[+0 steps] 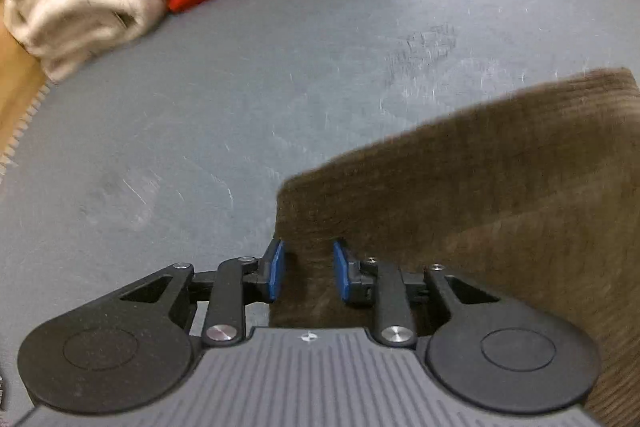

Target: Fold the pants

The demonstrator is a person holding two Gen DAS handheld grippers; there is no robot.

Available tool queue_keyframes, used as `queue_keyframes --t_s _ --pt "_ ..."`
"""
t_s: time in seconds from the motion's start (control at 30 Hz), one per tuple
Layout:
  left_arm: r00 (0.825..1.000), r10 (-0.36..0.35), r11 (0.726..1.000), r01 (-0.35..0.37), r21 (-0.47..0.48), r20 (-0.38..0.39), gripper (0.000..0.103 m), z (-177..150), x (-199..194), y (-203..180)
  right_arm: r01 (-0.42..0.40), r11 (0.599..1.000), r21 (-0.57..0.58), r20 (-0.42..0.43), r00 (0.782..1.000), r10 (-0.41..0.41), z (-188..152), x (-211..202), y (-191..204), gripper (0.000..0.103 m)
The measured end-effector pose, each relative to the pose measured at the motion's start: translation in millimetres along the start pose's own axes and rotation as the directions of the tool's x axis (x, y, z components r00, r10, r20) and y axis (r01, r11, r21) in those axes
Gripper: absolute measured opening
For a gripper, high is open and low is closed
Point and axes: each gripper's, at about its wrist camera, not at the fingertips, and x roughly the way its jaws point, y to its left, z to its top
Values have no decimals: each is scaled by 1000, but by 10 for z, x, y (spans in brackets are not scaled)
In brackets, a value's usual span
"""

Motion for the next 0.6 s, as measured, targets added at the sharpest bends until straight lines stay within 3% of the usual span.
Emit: queue_keyframes --t_s 0.07,0.13,0.23,0.27,0.3,0.33,0.4,0.47,0.53,0.6 --pt "992 -56 998 58 -14 115 28 132 -288 -172 53 997 55 -5 999 -52 46 -3 -145 60" --pt "963 -177 984 175 27 205 29 245 -547 -447 88 989 115 -17 996 -87 55 -5 -277 60" --pt "903 -382 924 377 67 195 29 409 -656 -863 106 978 182 -27 994 -103 62 -9 -425 60" --pt "898 -414 910 407 73 153 27 458 -580 -1004 109 975 193 -27 994 -106 58 -14 -452 60" --pt "903 -419 907 412 82 99 26 497 -446 -1151 112 974 198 -25 994 -109 59 -18 -470 60" --pt "920 -387 919 380 105 58 26 522 -297 -1290 115 973 198 -23 993 -113 51 -22 -480 60" --pt "942 -334 932 325 163 30 27 576 -62 -1429 117 974 194 -23 993 -115 49 -25 -495 60" --pt "945 -328 932 322 169 11 29 675 -3 -1454 115 974 195 -23 993 -112 65 -39 -527 60" --pt "935 -354 921 352 166 -20 32 727 -41 -1403 117 974 193 -22 993 -115 68 -53 -533 61" --pt "928 -373 916 367 165 4 39 667 -222 -1255 118 975 190 -30 993 -115 76 -62 -553 61"
